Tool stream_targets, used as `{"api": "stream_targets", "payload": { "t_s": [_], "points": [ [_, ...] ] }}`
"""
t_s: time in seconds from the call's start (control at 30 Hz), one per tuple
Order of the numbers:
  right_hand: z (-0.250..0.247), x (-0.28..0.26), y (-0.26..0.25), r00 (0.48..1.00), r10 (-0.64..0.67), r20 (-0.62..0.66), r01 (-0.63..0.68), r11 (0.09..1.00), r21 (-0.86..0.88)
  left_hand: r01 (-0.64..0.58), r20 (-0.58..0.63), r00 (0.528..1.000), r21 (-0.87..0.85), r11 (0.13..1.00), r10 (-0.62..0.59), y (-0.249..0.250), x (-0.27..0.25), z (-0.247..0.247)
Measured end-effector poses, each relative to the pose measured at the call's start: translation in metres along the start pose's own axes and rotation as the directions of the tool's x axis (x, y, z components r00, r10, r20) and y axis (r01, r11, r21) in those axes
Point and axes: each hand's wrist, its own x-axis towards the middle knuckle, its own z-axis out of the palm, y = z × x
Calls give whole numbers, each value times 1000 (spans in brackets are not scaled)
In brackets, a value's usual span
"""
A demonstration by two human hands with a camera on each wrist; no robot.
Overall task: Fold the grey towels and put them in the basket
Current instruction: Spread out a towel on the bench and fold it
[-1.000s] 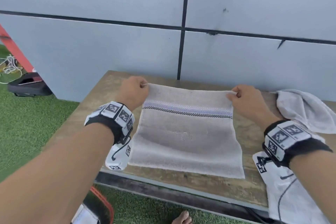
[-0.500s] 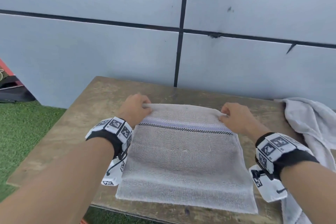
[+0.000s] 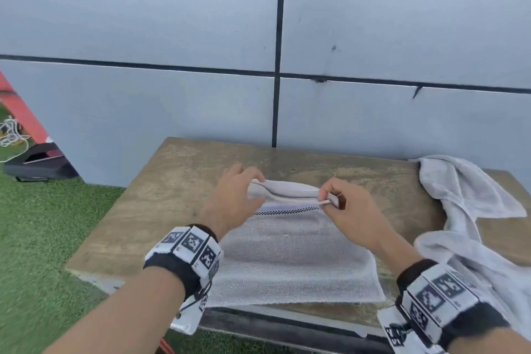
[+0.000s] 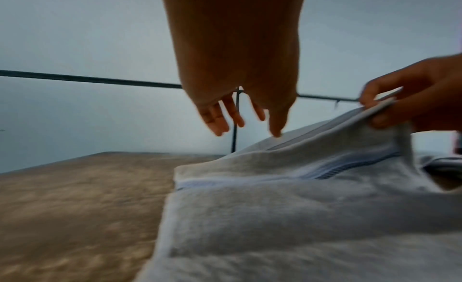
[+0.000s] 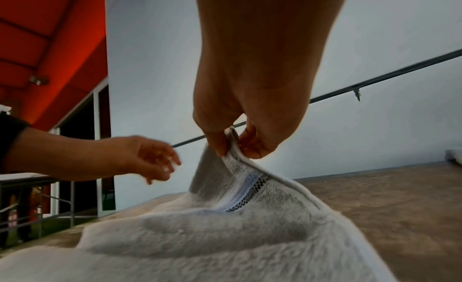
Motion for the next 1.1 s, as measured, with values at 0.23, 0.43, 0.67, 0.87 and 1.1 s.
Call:
{"api": "stream_targets", "payload": {
  "t_s": [0.23, 0.43, 0.67, 0.87, 1.1],
  "points": [
    [12, -43, -29, 978, -201, -62, 206, 975, 89, -369, -194, 923, -196, 909, 333, 61, -50, 23],
    [-1, -68, -45, 987, -83, -134, 126, 925, 358, -400, -325, 895, -277, 874, 306, 80, -72, 22],
    [-15, -86, -46, 970, -104, -218, 169, 938, 303, -381, -303, 912, -378, 844, 276, 99, -83, 16],
    [-18, -87, -38, 900, -253, -354, 275, 961, 11, -364, -306, 922, -470, 804, 238, 112, -92, 9],
    [-15, -92, -43, 889, -320, -328, 323, 945, -47, -307, -318, 934, -488, 817, 161, 116, -97, 8]
  ]
}}
